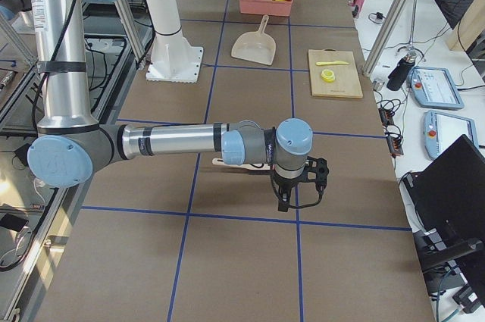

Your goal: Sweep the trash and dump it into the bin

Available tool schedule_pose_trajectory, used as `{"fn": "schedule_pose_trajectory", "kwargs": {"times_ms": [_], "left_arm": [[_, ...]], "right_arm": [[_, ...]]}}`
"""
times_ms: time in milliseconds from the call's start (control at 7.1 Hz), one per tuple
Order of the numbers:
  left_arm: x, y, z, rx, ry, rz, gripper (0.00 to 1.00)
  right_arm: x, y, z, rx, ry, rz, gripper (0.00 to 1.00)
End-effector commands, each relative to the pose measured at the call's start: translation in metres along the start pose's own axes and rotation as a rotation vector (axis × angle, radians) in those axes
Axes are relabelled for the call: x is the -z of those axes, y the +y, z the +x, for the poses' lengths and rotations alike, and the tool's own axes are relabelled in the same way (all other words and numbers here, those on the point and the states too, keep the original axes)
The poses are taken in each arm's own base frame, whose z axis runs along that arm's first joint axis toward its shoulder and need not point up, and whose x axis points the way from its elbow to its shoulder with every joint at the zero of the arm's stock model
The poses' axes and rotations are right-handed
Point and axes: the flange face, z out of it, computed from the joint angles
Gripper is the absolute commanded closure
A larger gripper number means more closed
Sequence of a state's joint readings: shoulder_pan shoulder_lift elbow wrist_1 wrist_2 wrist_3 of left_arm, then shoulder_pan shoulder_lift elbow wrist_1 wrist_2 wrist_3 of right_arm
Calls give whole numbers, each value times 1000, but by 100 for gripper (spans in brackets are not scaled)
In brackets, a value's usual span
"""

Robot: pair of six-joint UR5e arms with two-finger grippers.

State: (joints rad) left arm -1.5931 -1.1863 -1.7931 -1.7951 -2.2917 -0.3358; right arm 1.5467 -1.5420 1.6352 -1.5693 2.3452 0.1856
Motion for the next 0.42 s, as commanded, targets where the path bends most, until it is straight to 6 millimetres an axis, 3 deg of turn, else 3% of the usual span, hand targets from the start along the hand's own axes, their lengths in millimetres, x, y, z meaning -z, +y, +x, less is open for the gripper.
{"fn": "schedule_pose_trajectory", "kwargs": {"times_ms": [0, 282], "left_arm": [[2, 2, -1, 1, 1, 4, 2], [4, 2, 0, 2, 4, 8, 2]], "right_arm": [[0, 0, 1, -2, 1, 0, 0], [0, 0, 1, -2, 1, 0, 0]]}}
